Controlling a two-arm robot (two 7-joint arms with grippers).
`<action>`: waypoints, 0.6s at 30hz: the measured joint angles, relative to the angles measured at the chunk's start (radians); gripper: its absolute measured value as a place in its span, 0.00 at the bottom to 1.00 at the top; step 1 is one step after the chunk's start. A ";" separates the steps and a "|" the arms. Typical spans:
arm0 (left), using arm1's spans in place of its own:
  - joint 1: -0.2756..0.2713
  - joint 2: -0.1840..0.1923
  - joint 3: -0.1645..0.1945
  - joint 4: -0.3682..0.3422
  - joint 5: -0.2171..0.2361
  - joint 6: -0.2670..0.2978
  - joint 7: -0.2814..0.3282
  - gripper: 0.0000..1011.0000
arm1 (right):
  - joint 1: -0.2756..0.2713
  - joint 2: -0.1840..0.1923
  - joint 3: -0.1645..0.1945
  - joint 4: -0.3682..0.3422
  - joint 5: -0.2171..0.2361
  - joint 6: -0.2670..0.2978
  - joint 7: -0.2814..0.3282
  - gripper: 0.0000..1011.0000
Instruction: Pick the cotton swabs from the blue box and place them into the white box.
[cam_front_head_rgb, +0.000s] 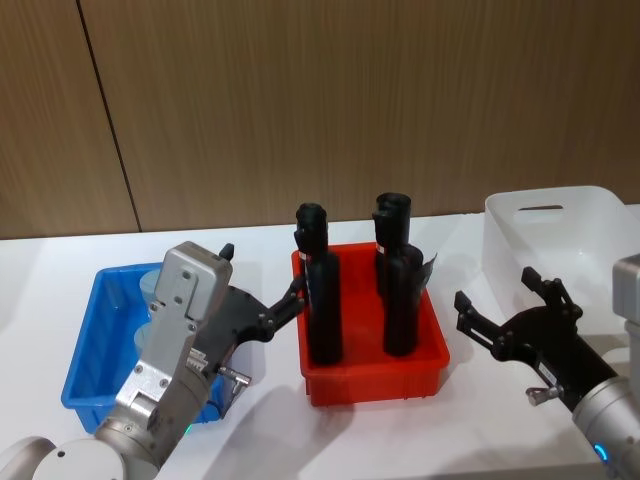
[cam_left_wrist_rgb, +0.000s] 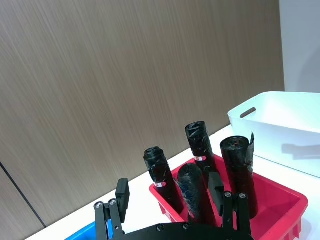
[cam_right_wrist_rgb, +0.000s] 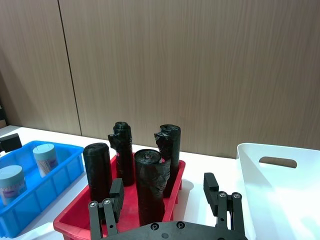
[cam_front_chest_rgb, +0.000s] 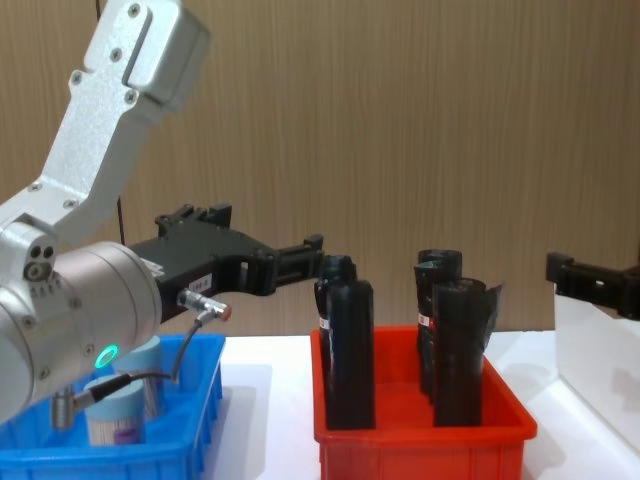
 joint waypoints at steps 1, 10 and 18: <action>0.000 0.000 0.000 0.000 0.000 0.000 0.000 0.99 | 0.000 0.000 0.000 0.000 0.000 0.000 0.000 0.99; 0.000 0.000 0.000 0.000 0.000 0.000 0.000 0.99 | 0.000 0.000 0.000 0.000 0.000 0.000 0.000 0.99; 0.000 0.000 0.000 0.000 0.000 0.000 0.000 0.99 | 0.000 0.000 0.000 0.000 0.000 0.000 0.000 0.99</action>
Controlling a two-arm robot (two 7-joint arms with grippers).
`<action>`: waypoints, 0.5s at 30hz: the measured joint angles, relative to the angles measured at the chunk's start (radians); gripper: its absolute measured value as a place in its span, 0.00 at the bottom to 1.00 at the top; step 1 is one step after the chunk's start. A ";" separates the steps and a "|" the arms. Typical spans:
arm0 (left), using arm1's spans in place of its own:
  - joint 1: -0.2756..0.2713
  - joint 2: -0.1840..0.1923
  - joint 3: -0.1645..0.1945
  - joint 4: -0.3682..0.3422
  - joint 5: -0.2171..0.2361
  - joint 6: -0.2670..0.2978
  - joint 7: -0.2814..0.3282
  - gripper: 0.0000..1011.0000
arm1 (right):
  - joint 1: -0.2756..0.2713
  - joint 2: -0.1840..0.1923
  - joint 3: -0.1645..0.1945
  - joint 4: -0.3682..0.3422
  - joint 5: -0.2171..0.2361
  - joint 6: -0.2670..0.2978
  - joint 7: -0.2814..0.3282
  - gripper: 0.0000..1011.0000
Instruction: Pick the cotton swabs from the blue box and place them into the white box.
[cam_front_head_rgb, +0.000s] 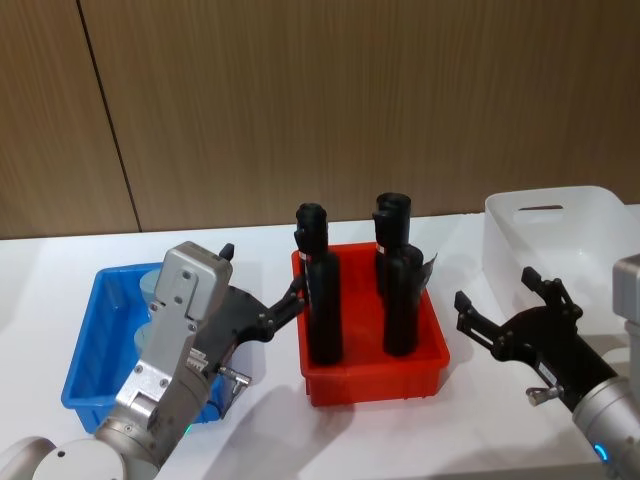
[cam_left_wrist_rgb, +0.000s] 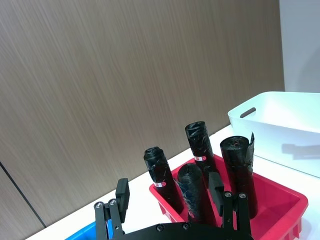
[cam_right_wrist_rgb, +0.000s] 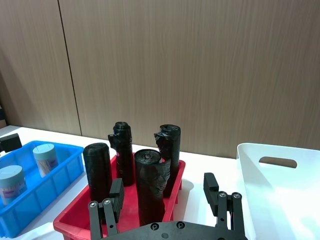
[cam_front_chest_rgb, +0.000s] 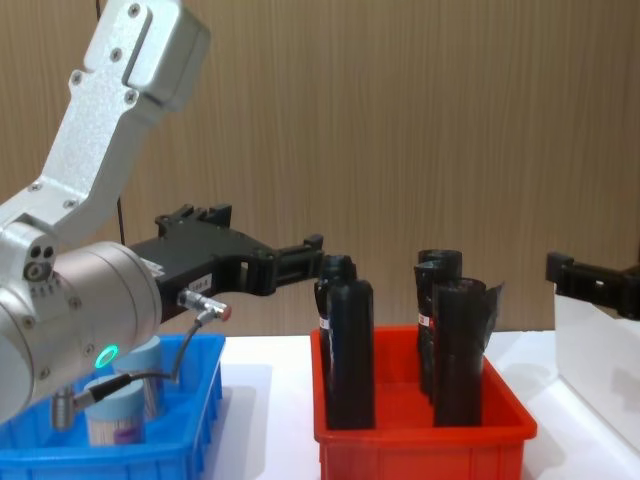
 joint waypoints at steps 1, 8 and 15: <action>0.000 0.000 0.000 0.000 0.000 0.000 0.000 0.99 | 0.000 0.000 0.000 0.000 0.000 0.000 0.000 0.99; 0.000 0.000 0.000 0.000 0.000 0.000 0.000 0.99 | 0.000 0.000 0.000 0.000 0.000 0.000 0.000 0.99; 0.000 0.000 0.000 0.000 0.000 0.000 0.000 0.99 | 0.000 0.000 0.000 0.000 0.000 0.000 0.000 0.99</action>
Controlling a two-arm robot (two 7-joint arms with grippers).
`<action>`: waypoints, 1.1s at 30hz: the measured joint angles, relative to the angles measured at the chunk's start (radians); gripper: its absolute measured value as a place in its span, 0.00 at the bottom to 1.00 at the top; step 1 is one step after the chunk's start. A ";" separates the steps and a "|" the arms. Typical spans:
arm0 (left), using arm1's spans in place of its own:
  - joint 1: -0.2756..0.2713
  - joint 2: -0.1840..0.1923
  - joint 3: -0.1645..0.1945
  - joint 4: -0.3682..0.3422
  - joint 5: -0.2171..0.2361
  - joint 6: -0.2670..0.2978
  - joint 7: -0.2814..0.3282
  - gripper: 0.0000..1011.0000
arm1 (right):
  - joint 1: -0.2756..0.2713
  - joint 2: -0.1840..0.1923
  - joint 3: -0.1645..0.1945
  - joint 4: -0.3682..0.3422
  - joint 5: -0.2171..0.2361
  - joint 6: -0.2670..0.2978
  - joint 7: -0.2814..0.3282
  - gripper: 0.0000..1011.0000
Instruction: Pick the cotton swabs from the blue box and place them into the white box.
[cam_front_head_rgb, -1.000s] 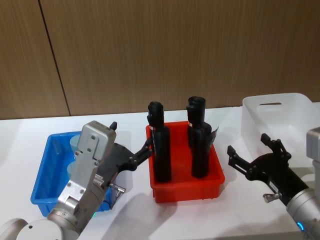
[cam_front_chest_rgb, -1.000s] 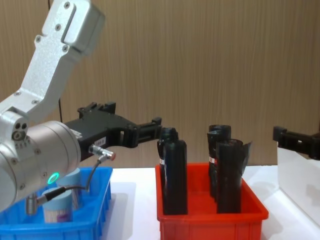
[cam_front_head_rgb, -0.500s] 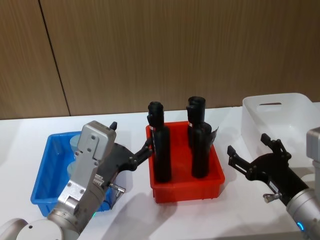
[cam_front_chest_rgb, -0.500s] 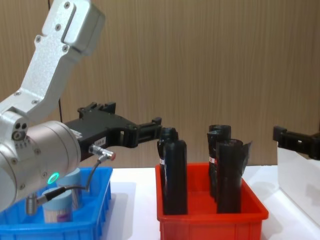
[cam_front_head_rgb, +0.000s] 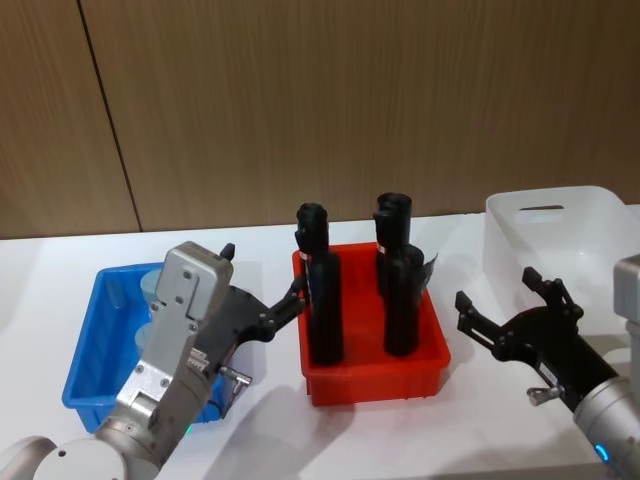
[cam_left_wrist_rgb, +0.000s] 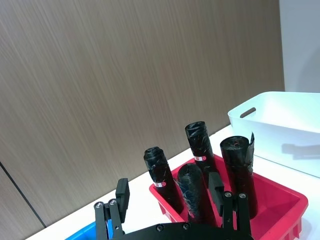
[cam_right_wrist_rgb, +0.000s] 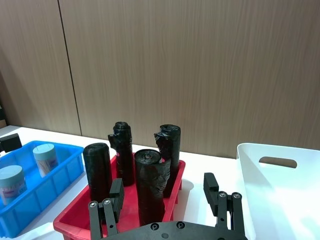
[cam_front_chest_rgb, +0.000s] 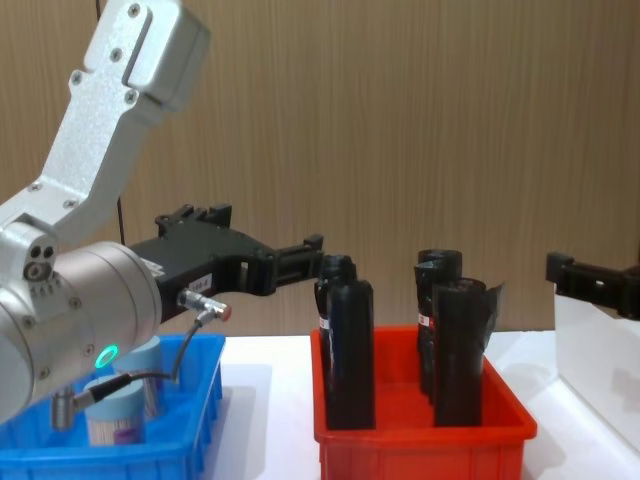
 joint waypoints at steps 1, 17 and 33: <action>0.000 0.000 0.000 0.000 0.000 0.000 0.000 0.99 | 0.000 0.000 0.000 0.000 0.000 0.000 0.000 0.99; -0.001 -0.001 0.000 0.001 0.000 0.000 -0.001 0.99 | 0.000 0.000 0.000 0.000 0.000 0.000 0.000 0.99; -0.061 -0.041 -0.022 0.084 -0.041 0.054 -0.021 0.99 | 0.000 0.000 0.000 0.000 0.000 0.000 0.000 0.99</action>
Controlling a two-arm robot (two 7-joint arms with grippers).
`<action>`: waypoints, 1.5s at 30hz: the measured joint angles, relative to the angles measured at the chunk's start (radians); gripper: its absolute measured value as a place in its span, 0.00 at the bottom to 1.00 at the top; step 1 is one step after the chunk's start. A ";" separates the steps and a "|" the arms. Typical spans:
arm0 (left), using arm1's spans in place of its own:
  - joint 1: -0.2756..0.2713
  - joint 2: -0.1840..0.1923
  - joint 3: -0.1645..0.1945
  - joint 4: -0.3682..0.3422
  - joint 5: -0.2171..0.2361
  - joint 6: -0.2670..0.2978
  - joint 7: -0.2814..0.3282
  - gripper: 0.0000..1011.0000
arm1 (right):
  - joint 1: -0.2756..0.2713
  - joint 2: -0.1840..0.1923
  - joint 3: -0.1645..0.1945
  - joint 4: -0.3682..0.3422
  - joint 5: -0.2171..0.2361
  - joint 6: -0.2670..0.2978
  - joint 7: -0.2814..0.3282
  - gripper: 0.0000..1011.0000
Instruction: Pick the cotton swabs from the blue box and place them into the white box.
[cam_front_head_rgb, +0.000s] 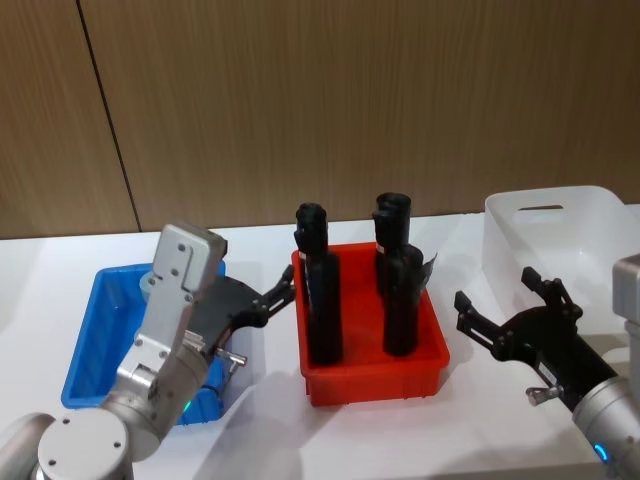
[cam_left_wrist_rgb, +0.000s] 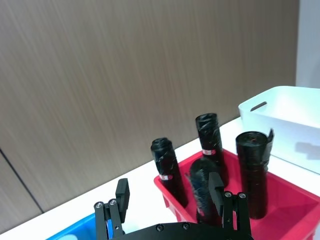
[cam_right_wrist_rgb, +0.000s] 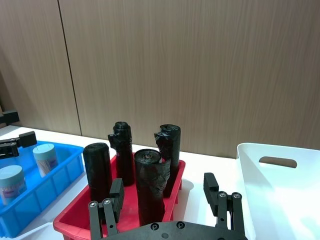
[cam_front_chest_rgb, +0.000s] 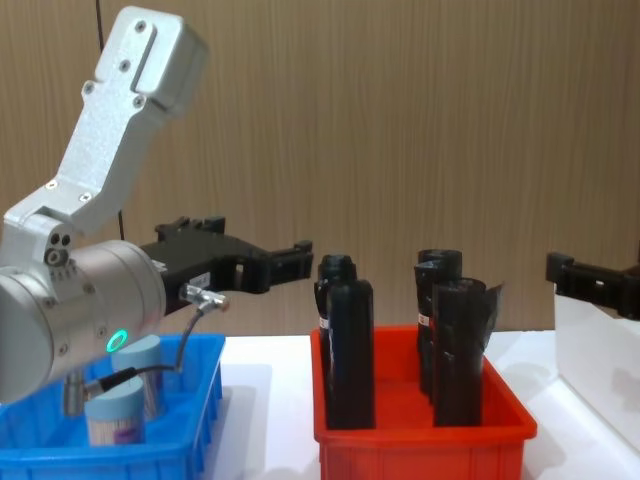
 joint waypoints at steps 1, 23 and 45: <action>0.000 0.000 0.000 0.000 0.000 0.000 0.000 0.99 | 0.000 0.000 0.000 0.000 0.000 0.000 0.000 0.99; -0.039 -0.007 -0.069 0.079 -0.137 0.138 0.080 0.99 | 0.000 0.000 0.000 0.000 0.000 0.000 0.000 0.99; -0.048 -0.008 -0.105 0.129 -0.219 0.200 0.115 0.99 | 0.000 0.000 0.000 0.000 0.000 0.000 0.000 0.99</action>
